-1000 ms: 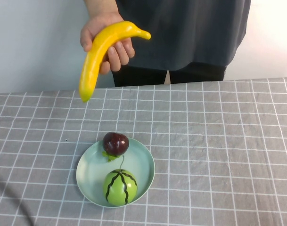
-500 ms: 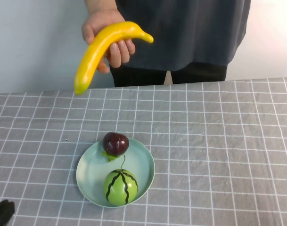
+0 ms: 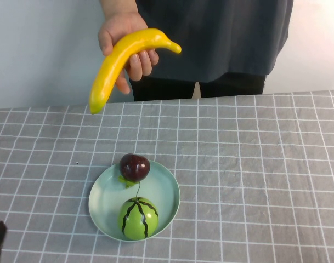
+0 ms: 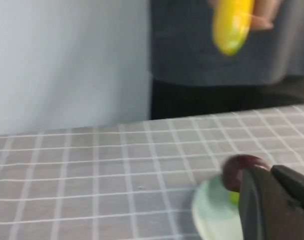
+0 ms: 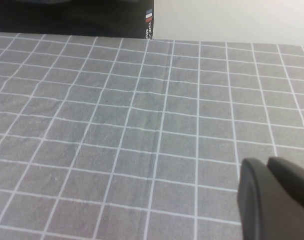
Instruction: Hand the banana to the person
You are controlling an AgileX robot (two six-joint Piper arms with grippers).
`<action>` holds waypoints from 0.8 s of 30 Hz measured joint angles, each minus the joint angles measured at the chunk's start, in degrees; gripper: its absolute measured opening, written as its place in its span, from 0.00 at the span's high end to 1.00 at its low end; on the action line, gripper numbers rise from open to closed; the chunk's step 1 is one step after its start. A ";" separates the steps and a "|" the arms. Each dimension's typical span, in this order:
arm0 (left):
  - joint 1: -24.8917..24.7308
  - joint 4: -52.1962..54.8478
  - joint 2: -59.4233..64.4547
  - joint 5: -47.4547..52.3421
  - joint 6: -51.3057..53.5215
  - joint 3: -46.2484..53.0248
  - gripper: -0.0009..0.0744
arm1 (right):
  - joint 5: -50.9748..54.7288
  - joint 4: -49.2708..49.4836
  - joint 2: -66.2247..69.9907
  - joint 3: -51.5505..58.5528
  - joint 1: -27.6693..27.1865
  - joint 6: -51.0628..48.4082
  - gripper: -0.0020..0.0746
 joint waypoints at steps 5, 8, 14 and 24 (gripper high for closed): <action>5.78 -0.43 -3.12 3.53 -0.05 0.27 0.99 | 0.00 0.38 0.00 0.00 0.00 0.00 0.98; 6.18 -0.43 -3.31 8.38 -0.05 0.27 0.99 | 0.00 0.00 0.00 0.00 0.00 0.00 0.98; 6.31 -0.43 -3.34 14.15 -0.14 0.17 0.99 | 0.00 0.00 0.00 0.00 0.00 0.00 0.98; 6.31 -0.43 -3.34 14.33 -0.14 0.17 0.99 | 0.00 0.00 0.00 0.00 0.00 0.00 0.98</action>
